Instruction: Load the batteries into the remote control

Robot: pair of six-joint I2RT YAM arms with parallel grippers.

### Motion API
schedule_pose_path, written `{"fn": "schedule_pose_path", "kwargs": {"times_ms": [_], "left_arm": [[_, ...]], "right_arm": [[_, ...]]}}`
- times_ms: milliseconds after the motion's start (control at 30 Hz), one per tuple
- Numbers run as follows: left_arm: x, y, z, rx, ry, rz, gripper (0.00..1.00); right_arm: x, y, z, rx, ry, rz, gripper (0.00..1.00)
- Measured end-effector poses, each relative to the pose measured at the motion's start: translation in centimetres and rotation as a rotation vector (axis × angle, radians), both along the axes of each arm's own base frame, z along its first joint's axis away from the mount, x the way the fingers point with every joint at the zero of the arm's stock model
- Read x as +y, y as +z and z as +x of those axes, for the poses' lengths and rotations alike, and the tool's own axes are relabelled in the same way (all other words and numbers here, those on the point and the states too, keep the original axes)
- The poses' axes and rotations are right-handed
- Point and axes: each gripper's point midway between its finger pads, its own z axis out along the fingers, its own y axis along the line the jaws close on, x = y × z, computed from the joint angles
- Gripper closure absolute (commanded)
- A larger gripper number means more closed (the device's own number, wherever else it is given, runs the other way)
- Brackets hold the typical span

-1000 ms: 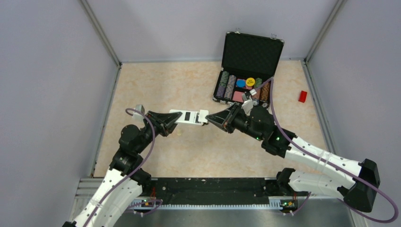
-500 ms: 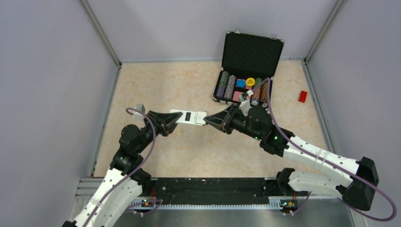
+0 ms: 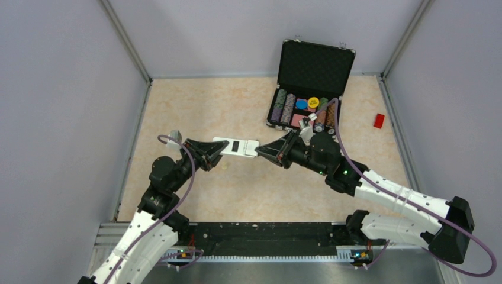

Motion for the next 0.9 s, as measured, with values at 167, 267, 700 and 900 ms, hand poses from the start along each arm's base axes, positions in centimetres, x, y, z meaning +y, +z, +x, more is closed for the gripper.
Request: {"fn": "schedule_pose_path", "kwargs": {"times_ms": [167, 267, 700, 900], "left_arm": [[-0.02, 0.17, 0.02, -0.027, 0.000, 0.012, 1.00], [0.07, 0.12, 0.13, -0.035, 0.008, 0.019, 1.00], [0.28, 0.03, 0.75, -0.091, 0.030, 0.067, 1.00], [0.17, 0.33, 0.35, -0.119, 0.018, 0.077, 1.00]], "right_arm": [[0.27, -0.22, 0.10, 0.010, 0.003, 0.002, 1.00], [0.50, -0.35, 0.33, 0.012, 0.004, -0.002, 1.00], [0.87, -0.86, 0.84, 0.023, 0.014, -0.009, 1.00], [0.64, -0.32, 0.23, 0.020, 0.042, 0.003, 1.00]]}}
